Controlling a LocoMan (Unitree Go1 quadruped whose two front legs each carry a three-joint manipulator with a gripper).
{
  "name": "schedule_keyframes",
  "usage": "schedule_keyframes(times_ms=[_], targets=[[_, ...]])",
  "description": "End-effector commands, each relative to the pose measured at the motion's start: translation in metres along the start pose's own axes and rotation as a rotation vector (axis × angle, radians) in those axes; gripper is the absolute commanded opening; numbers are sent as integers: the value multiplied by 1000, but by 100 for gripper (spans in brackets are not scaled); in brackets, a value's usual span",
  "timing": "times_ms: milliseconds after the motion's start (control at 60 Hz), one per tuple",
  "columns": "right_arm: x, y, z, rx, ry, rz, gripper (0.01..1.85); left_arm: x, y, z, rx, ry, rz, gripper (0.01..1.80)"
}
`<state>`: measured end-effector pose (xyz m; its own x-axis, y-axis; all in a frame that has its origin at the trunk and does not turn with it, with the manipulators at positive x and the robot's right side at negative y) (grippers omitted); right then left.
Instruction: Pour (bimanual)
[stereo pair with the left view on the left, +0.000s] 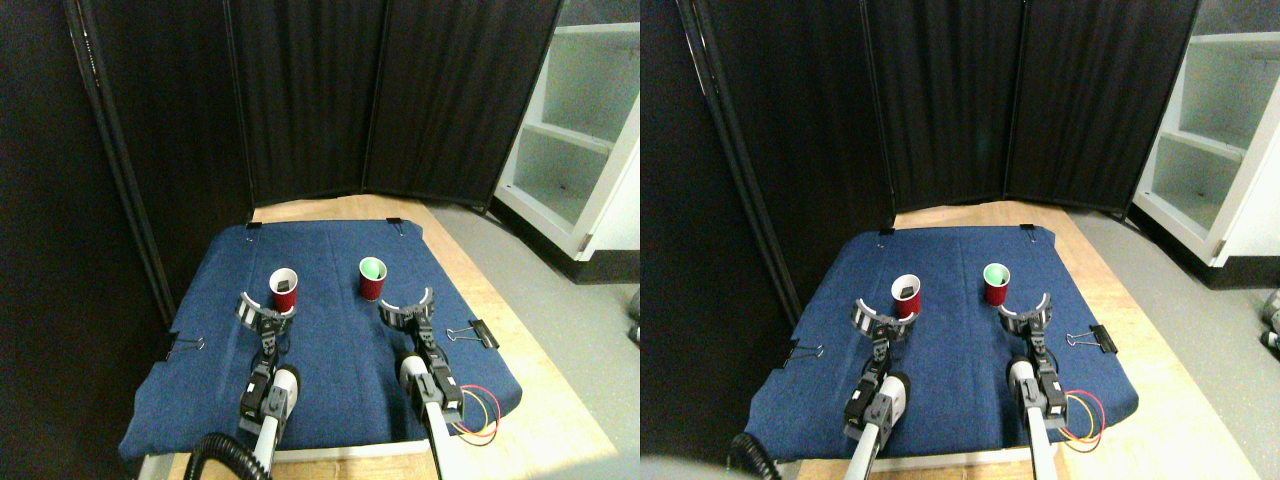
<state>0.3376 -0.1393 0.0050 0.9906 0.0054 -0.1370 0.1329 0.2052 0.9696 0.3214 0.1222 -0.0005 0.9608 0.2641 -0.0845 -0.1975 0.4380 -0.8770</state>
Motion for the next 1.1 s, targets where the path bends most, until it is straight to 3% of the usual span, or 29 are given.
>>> schedule_keyframes(times_ms=[17, 183, 483, 583, 617, 700, 933, 1100], targets=[[8, -1, 0, 36, 23, 0, 101, 0, -4, -3, -59, 27, -9, 120], [15, -3, -4, 108, 14, -35, 84, 0, -5, -4, -163, 49, 29, 124], [27, -3, -20, 178, 87, -79, 120, 8, -7, -17, -201, 56, 57, 130], [28, -2, -25, 170, 101, -75, 118, 10, -9, -22, -219, 67, 76, 141], [27, -1, -27, 174, 102, -80, 117, 11, -9, -24, -252, 94, 91, 143], [28, 1, -30, 172, 124, -88, 117, 14, -8, -26, -244, 130, 123, 132], [32, 3, -34, 210, 177, -97, 108, 20, -2, -34, -255, 190, 182, 129], [36, 0, -38, 222, 209, -111, 121, 22, 1, -35, -281, 203, 191, 125]])
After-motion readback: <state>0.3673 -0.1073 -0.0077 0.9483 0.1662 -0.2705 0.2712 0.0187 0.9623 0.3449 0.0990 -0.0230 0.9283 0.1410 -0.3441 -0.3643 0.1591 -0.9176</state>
